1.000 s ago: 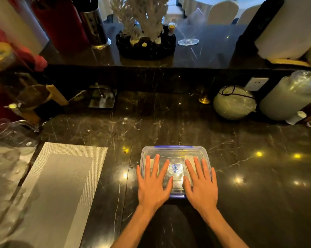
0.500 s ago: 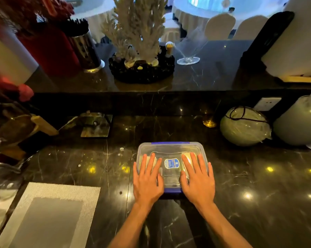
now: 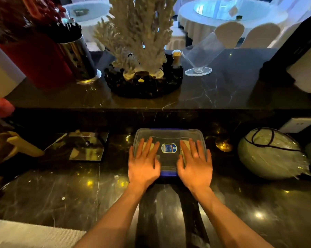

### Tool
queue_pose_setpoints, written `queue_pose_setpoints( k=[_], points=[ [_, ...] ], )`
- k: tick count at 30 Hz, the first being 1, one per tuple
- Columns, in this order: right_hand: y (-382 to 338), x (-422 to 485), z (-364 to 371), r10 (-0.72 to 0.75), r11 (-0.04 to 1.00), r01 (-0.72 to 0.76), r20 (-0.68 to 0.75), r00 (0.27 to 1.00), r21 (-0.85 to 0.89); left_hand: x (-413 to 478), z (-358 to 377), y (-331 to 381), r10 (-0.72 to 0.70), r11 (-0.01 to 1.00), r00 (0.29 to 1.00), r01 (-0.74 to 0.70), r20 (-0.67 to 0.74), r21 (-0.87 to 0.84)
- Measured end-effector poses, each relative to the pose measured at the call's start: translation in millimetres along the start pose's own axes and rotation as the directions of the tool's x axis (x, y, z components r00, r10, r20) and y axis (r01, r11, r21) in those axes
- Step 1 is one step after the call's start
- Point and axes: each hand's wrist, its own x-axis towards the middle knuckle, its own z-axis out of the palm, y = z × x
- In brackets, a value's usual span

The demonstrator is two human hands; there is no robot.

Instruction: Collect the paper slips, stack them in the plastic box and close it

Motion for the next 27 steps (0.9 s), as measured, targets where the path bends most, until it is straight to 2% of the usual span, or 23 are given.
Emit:
queue_pose_setpoints(
  k=[10,20,23,25,27],
  points=[
    [-1.9,16.6,4.5,-0.015,1.0,0.015,0.0,1.0,0.017,14.3,6.1,-2.8,-0.057,0.998,0.998,0.057,0.02,-0.007],
    [-2.3,18.5,-11.2,-0.03,1.0,0.03,0.159,0.987,0.002,17.9,-6.4,-6.0,-0.022,1.0,0.975,0.023,0.221,-0.004],
    [-0.6,28.9,-20.4,-0.044,0.998,0.03,0.301,0.952,0.051,24.0,-22.2,-6.9,-0.022,1.0,0.941,0.015,0.338,0.024],
    [3.8,35.9,-29.7,-0.057,0.992,0.002,0.42,0.906,0.129,17.1,-29.1,-12.4,-0.038,0.997,0.953,0.015,0.3,0.079],
    [10.0,32.1,-41.3,-0.064,0.985,-0.004,0.388,0.919,0.171,3.1,-36.5,-16.2,-0.065,0.997,0.97,0.052,0.236,0.06]
  ],
)
